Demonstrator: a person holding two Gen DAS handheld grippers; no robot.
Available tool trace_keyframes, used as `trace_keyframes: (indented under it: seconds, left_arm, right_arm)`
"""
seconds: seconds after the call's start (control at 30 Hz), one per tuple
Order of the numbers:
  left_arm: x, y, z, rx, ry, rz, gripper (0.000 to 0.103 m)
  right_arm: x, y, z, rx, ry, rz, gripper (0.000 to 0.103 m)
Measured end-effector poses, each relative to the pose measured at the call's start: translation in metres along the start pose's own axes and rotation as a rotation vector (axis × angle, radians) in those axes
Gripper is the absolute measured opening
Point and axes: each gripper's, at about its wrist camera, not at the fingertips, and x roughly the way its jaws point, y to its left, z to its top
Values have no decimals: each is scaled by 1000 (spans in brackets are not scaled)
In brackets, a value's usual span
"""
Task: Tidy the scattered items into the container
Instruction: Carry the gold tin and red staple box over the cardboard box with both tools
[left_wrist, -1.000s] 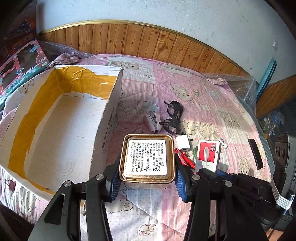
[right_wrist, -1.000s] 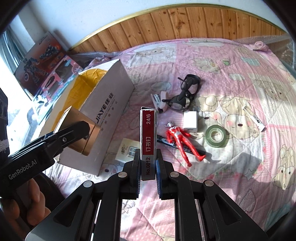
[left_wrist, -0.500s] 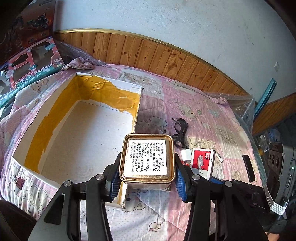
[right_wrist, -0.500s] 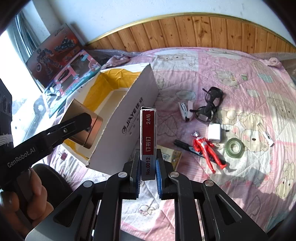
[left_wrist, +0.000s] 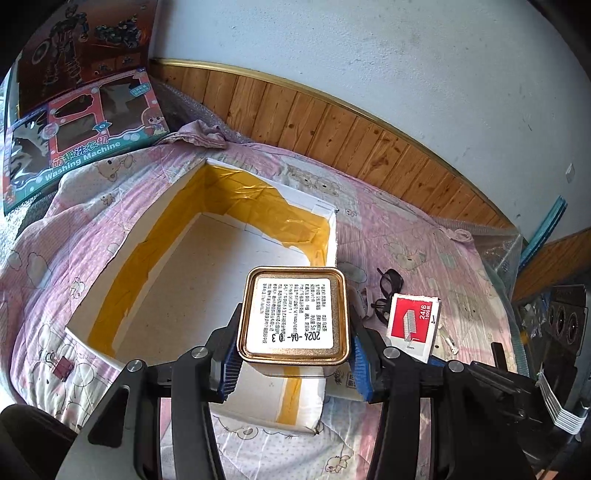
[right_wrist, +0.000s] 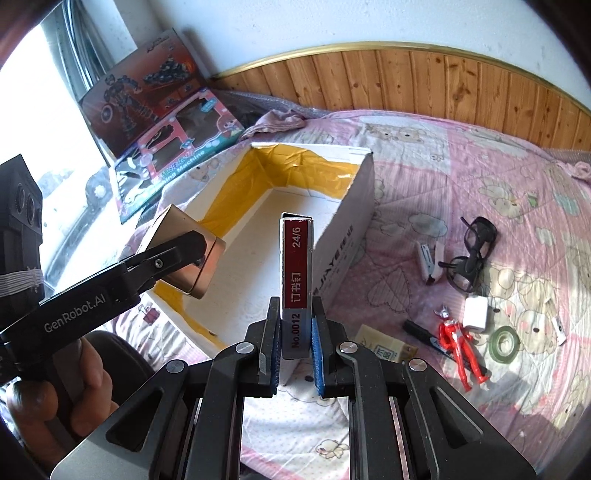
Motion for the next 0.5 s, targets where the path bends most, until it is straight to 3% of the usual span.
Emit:
trace_keyframes:
  seconds: [0.5]
  left_arm:
    - [20, 68, 37, -75, -1, 99, 50]
  right_arm:
    - [54, 36, 49, -90, 74, 8, 15]
